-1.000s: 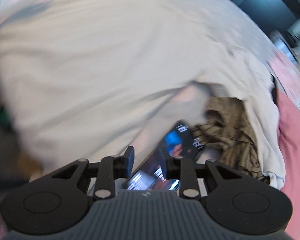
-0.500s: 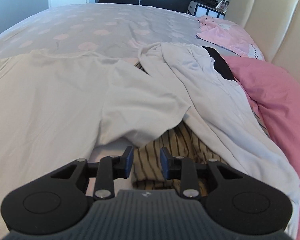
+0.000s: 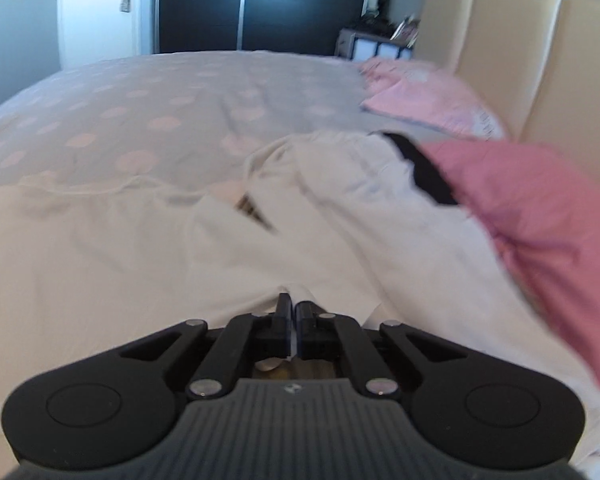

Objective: Fold clothes

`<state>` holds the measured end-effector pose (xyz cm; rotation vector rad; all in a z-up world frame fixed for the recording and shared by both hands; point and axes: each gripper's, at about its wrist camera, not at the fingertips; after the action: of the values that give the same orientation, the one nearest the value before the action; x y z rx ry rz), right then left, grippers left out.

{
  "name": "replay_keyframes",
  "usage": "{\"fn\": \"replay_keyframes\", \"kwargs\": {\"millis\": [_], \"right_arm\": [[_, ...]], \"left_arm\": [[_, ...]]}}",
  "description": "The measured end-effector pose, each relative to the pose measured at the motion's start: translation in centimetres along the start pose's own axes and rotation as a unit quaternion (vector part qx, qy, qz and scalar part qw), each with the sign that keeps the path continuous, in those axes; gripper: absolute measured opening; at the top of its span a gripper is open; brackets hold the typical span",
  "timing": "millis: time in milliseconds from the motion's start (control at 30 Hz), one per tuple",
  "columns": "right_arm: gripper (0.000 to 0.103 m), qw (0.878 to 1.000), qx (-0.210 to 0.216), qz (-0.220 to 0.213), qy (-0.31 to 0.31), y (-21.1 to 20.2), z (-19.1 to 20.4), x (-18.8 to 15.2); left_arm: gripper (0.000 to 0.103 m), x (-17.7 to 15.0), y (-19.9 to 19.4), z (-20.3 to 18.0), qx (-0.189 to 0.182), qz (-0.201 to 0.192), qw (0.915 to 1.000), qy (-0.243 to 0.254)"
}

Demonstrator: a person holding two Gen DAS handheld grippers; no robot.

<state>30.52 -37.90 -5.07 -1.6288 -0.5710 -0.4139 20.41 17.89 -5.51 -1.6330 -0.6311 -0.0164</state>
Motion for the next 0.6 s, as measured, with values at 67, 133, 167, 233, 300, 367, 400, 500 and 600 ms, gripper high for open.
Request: {"fn": "replay_keyframes", "kwargs": {"millis": [67, 133, 167, 233, 300, 367, 400, 500, 600], "right_arm": [[0.002, 1.000, -0.012, 0.015, -0.014, 0.6, 0.2, 0.0], [0.002, 0.999, -0.024, 0.028, -0.025, 1.4, 0.5, -0.5], [0.002, 0.999, -0.024, 0.030, -0.024, 1.7, 0.5, -0.7], [0.003, 0.999, -0.023, 0.035, -0.022, 2.2, 0.3, -1.0], [0.010, 0.999, -0.017, 0.044, -0.004, 2.0, -0.3, -1.0], [0.018, 0.999, -0.015, 0.040, 0.008, 1.3, -0.8, -1.0], [0.020, 0.999, -0.018, 0.037, 0.007, 0.8, -0.9, -1.2], [0.020, 0.999, -0.014, 0.035, 0.005, -0.6, -1.1, -1.8], [0.020, 0.999, 0.020, 0.048, -0.005, -1.5, -0.8, -3.1]], "left_arm": [[0.003, 0.5, 0.0, 0.5, 0.007, -0.003, 1.0000, -0.002], [0.003, 0.6, 0.2, 0.7, 0.019, -0.002, 0.9998, -0.001], [0.003, 0.5, 0.4, 0.6, 0.024, -0.005, 0.9997, 0.003], [0.003, 0.4, 0.7, 0.6, 0.024, -0.001, 0.9996, 0.011], [0.005, 0.5, 0.9, 0.4, 0.023, 0.010, 0.9995, 0.018], [0.007, 0.3, 0.7, 0.2, 0.028, 0.010, 0.9992, 0.026], [0.014, 0.2, 0.5, 0.1, 0.035, 0.007, 0.9988, 0.032], [0.021, -0.6, -0.3, -0.2, 0.049, 0.008, 0.9981, 0.038], [0.027, -1.6, -1.4, -0.9, 0.052, 0.005, 0.9973, 0.051]]}}
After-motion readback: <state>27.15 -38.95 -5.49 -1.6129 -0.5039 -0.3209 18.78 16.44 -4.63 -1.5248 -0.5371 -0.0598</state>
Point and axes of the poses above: each gripper's, at about its wrist camera, not at the fingertips, and y roughly the way its jaws point, z to its left, x to its top, and after that the axes turned 13 degrees about z, right-handed
